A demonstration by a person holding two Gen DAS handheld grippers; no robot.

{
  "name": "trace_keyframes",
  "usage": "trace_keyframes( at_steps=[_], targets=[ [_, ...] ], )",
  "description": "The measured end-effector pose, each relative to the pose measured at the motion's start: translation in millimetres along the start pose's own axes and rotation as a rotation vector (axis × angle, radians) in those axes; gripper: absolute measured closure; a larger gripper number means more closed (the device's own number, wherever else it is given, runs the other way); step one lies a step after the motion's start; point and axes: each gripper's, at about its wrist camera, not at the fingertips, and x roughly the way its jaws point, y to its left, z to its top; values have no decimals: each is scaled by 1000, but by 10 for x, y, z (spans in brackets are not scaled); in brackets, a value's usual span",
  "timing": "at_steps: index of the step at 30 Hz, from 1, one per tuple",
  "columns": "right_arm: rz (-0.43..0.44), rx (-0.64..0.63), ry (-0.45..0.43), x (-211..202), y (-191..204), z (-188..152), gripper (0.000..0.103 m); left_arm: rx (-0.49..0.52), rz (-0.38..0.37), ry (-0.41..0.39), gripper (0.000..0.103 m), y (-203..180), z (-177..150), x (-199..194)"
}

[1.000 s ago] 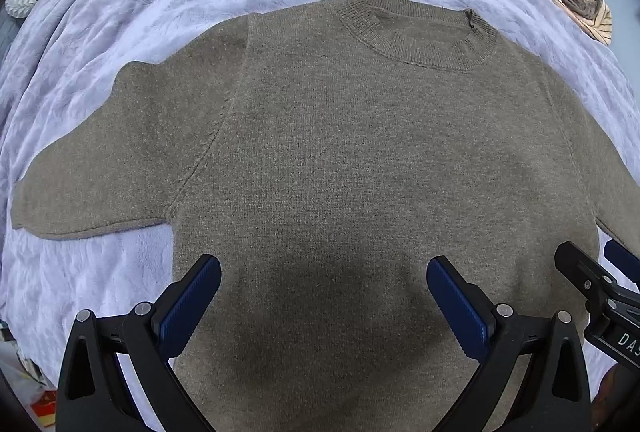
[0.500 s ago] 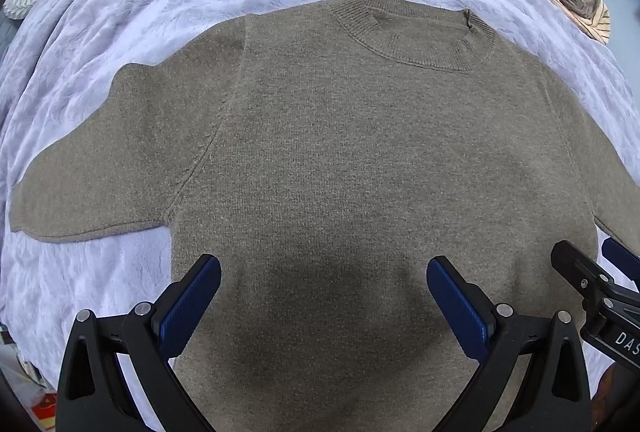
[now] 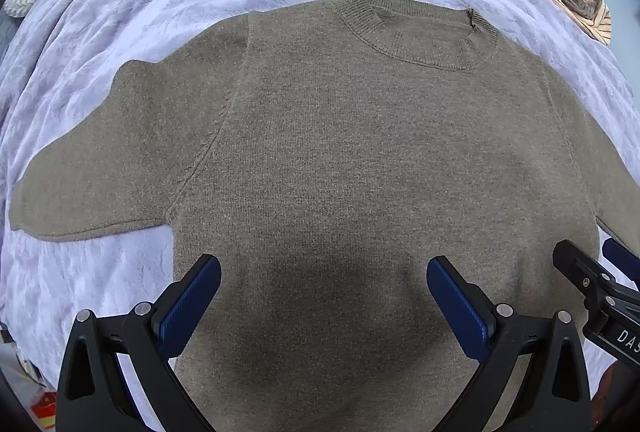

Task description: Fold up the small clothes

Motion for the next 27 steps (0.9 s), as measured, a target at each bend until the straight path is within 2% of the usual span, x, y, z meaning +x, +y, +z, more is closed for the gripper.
trace_keyframes(
  at_steps=[18,27],
  targets=[
    [2,1,1,-4,18,-3,0,-19,-89,-11,0,82,-21,30],
    [3,-4,3,4,57,10,0,-5,-57,-1,0,35,7,44]
  ],
)
